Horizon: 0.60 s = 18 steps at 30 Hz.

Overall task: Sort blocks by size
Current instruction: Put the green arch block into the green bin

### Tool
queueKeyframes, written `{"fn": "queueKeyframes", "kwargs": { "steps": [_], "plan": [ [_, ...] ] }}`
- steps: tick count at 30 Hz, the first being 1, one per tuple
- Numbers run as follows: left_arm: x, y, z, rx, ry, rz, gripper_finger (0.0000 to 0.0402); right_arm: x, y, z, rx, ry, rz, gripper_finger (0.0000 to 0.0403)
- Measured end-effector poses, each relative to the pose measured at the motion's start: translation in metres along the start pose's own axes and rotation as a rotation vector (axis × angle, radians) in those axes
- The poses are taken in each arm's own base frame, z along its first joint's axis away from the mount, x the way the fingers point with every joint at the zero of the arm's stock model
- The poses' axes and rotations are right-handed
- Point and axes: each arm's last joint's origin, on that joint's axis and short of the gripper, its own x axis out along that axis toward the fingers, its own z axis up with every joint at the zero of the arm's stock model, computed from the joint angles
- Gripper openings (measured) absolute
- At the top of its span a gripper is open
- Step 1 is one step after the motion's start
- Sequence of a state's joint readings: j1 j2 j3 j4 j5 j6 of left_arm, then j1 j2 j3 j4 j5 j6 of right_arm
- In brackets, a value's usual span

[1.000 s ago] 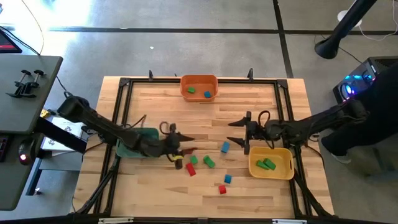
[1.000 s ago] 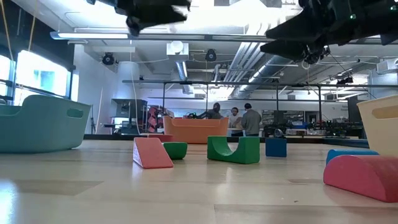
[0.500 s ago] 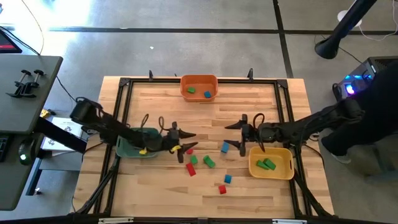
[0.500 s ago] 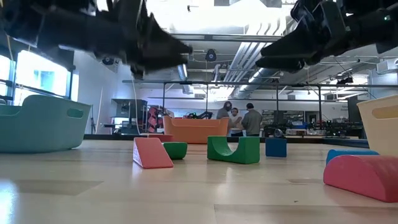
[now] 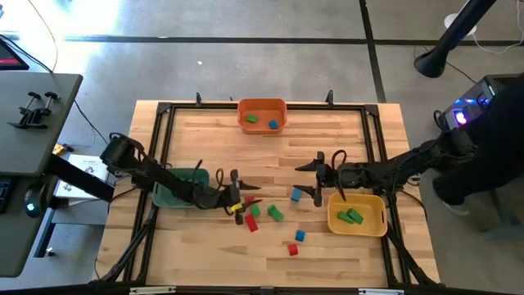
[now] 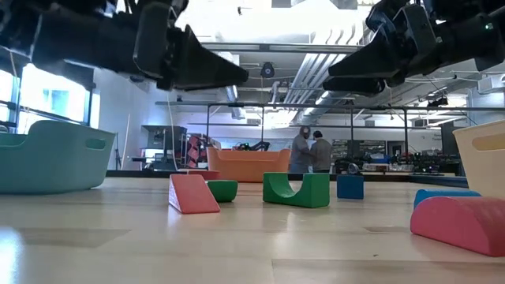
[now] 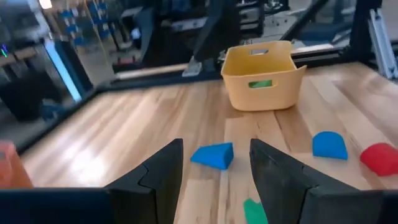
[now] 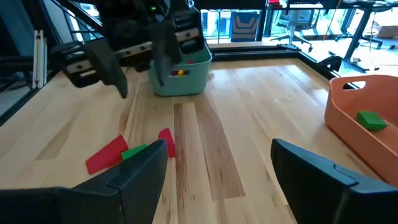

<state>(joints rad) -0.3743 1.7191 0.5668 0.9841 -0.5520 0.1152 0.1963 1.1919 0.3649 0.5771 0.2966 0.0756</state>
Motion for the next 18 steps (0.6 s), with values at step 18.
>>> {"fn": "queueKeyframes", "kwargs": {
  "steps": [18],
  "plan": [
    [0.015,0.005,0.021,-0.176,-0.040,0.103,0.0172,0.000,0.000,0.001,0.025,-0.010,0.001,0.0281]
  ]
}}
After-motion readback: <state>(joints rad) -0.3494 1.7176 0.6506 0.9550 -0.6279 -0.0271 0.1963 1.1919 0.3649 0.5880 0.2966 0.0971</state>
